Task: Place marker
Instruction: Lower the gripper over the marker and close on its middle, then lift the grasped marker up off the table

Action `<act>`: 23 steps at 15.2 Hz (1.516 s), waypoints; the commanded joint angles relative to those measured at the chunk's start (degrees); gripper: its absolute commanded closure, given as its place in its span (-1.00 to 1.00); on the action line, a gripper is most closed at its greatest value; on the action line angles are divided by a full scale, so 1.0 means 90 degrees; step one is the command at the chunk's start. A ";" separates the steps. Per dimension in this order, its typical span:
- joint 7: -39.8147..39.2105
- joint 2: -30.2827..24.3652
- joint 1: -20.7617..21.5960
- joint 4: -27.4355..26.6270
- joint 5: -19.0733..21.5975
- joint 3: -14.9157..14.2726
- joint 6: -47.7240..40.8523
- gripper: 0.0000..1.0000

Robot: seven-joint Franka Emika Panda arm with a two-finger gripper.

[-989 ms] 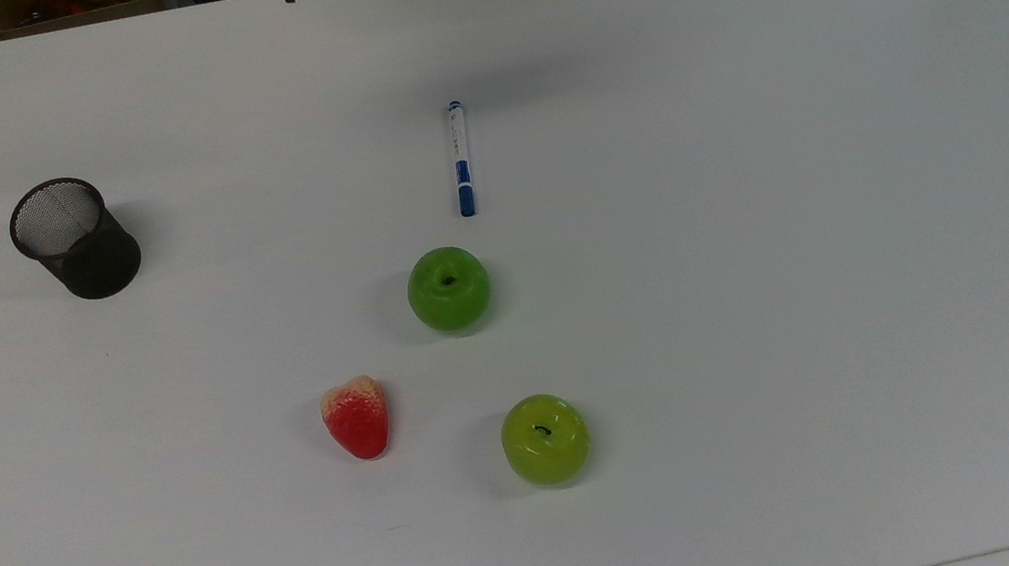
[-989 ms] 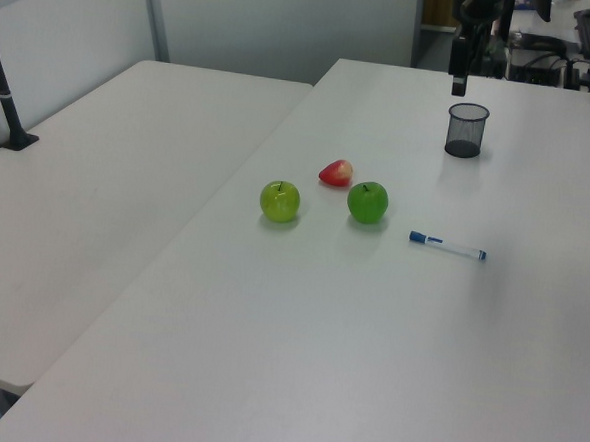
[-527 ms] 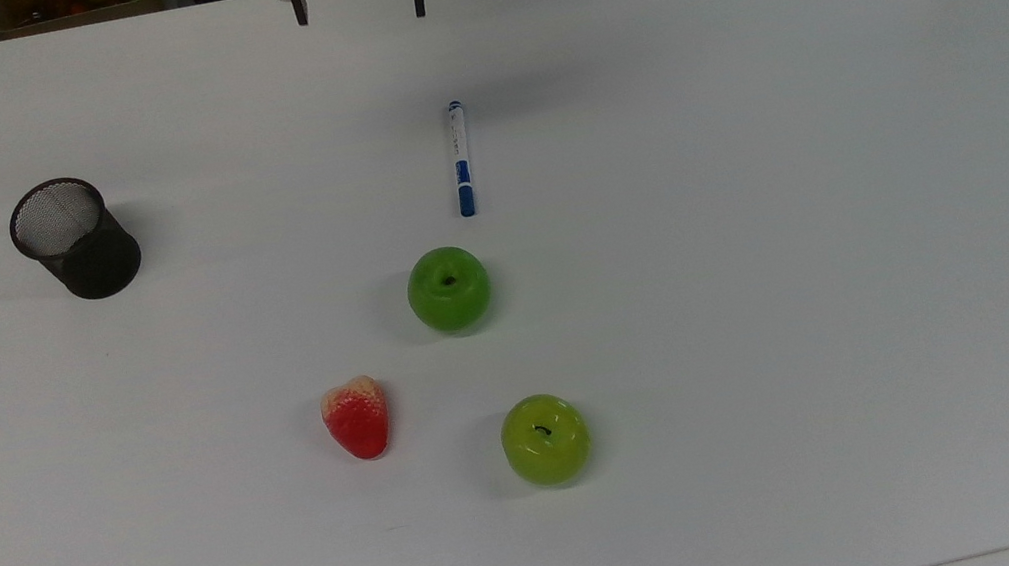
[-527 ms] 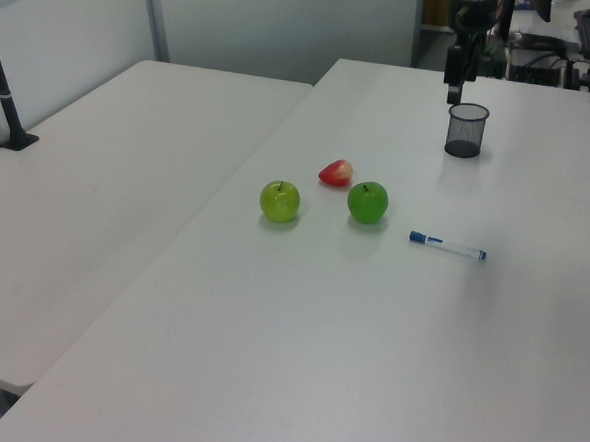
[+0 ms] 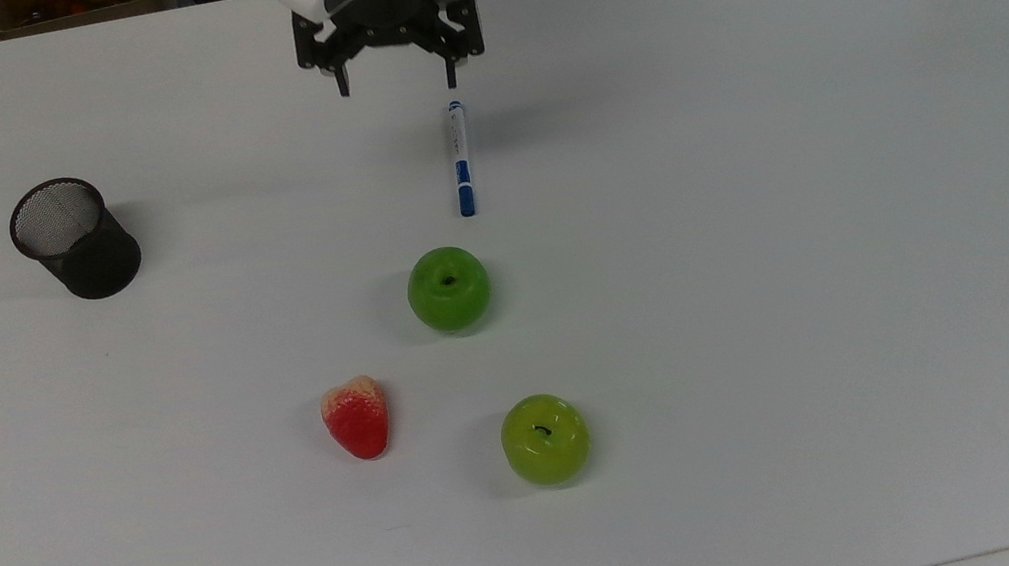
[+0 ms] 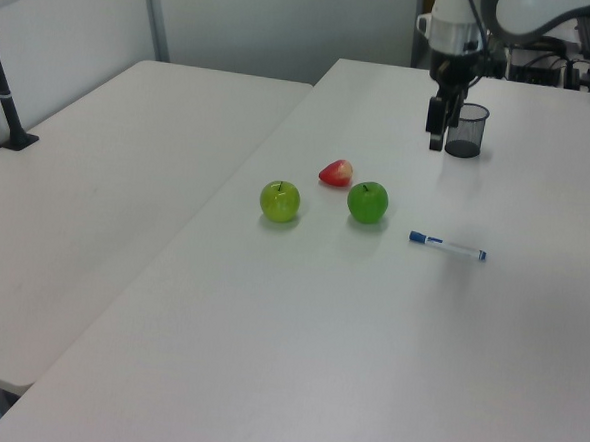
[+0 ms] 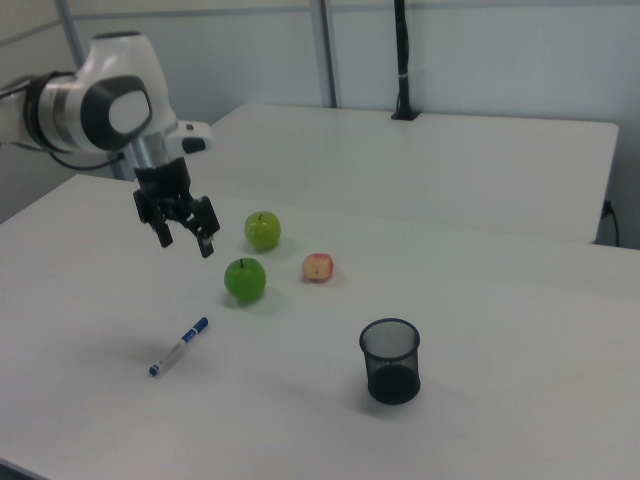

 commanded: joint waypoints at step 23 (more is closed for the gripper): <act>0.0741 0.1445 0.0456 -0.1054 -0.0456 -0.0020 0.2130 0.05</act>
